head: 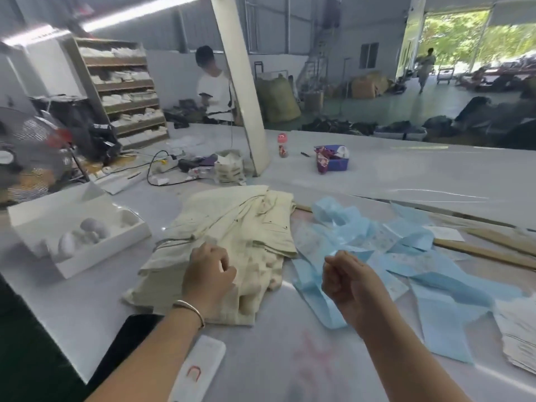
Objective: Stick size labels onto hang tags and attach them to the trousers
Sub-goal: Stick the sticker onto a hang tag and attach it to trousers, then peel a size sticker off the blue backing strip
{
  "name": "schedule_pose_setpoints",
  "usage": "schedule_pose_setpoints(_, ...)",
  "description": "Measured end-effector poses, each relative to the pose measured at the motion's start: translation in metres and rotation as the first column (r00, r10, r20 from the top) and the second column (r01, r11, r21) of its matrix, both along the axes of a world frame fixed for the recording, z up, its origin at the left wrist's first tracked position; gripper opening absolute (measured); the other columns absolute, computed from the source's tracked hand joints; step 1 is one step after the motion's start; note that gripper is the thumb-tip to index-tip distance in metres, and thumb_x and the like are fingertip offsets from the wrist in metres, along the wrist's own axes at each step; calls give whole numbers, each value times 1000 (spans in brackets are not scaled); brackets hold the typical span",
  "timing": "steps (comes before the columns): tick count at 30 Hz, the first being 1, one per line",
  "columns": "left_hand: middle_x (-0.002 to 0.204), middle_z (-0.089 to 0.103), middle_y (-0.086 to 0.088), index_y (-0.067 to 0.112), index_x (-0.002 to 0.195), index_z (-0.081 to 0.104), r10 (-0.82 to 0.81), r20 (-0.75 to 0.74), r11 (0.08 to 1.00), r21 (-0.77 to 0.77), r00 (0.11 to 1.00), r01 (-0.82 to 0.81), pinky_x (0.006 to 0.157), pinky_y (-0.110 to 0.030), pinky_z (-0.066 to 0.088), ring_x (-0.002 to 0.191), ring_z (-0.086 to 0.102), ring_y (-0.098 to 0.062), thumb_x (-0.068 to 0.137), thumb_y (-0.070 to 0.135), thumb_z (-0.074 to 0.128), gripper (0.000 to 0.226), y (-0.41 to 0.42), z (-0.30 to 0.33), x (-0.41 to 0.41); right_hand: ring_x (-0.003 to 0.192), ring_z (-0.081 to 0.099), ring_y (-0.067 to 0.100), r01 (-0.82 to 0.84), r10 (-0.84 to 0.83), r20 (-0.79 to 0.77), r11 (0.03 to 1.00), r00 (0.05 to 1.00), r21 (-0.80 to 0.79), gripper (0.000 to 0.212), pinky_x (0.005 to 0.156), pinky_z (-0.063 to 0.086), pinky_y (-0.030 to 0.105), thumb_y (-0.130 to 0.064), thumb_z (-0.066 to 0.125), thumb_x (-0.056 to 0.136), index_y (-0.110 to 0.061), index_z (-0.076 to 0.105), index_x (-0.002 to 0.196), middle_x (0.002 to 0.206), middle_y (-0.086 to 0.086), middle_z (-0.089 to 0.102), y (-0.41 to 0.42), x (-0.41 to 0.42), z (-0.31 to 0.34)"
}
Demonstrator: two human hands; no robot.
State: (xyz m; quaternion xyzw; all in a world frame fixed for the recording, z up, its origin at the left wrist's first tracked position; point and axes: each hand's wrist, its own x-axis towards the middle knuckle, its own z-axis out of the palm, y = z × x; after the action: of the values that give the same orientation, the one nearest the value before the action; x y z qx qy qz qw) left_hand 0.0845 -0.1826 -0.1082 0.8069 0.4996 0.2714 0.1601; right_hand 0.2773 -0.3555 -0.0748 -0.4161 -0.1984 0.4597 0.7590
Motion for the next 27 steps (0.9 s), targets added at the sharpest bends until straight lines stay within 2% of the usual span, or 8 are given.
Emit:
schedule_pose_setpoints(2,108,56,1,23,84,58,73,-73,997,39,995,-70,82,-31,39,113,44,-24,77,26,71,15,50,-7,-13,45,26,10,-27,27,-25,1000,999,-8,45,39,23,19,5,49,81,-22,37,48,52,-1,29,45,-14,-5)
schedule_pose_setpoints(5,133,52,1,21,123,55,99,-188,995,29,977,-96,100,-38,40,126,41,-24,78,47,68,53,118,-14,-20,45,23,10,-68,65,-67,997,996,-35,41,42,18,21,5,52,76,-22,36,49,52,-2,25,98,-29,-13)
schedule_pose_setpoints(10,149,43,-3,20,146,38,-78,-131,961,-273,988,40,110,-37,35,135,42,-23,81,61,64,81,192,-21,-10,47,22,11,-90,87,-36,990,996,-104,37,49,14,27,-7,63,60,-19,28,61,55,1,25,152,-42,-18)
schedule_pose_setpoints(14,141,53,-4,22,139,47,-136,-297,975,-208,945,75,102,-33,40,128,49,-25,92,51,54,56,230,-20,-5,47,25,11,-85,86,0,984,996,-156,36,47,19,24,-6,64,62,-17,30,61,55,1,27,172,-41,-25)
schedule_pose_setpoints(17,121,63,-9,16,115,57,-148,-562,989,-86,813,121,82,-31,44,109,58,-30,93,29,50,26,244,-7,10,47,26,12,-89,87,-17,979,996,-182,38,44,22,23,1,62,71,-18,32,58,56,2,29,183,-42,-34)
schedule_pose_setpoints(19,119,63,-9,14,110,60,-140,-651,986,-25,746,163,83,-34,46,108,59,-30,96,25,46,22,247,11,17,48,27,11,-99,97,-21,974,995,-205,41,44,23,22,3,59,78,-20,33,57,57,3,30,188,-43,-41)
schedule_pose_setpoints(22,122,62,-9,16,116,63,-81,-591,991,41,803,130,91,-36,44,112,57,-31,99,35,44,32,249,55,9,50,29,12,-130,135,3,959,991,-251,41,45,26,22,1,61,81,-21,37,56,60,4,34,193,-41,-48)
schedule_pose_setpoints(27,72,63,3,27,82,72,-28,-327,965,238,945,111,58,-26,43,69,57,-19,83,30,61,12,216,150,-22,52,41,15,-128,128,-18,950,992,-284,21,49,35,23,-14,69,72,-14,48,66,62,9,49,207,-37,-52)
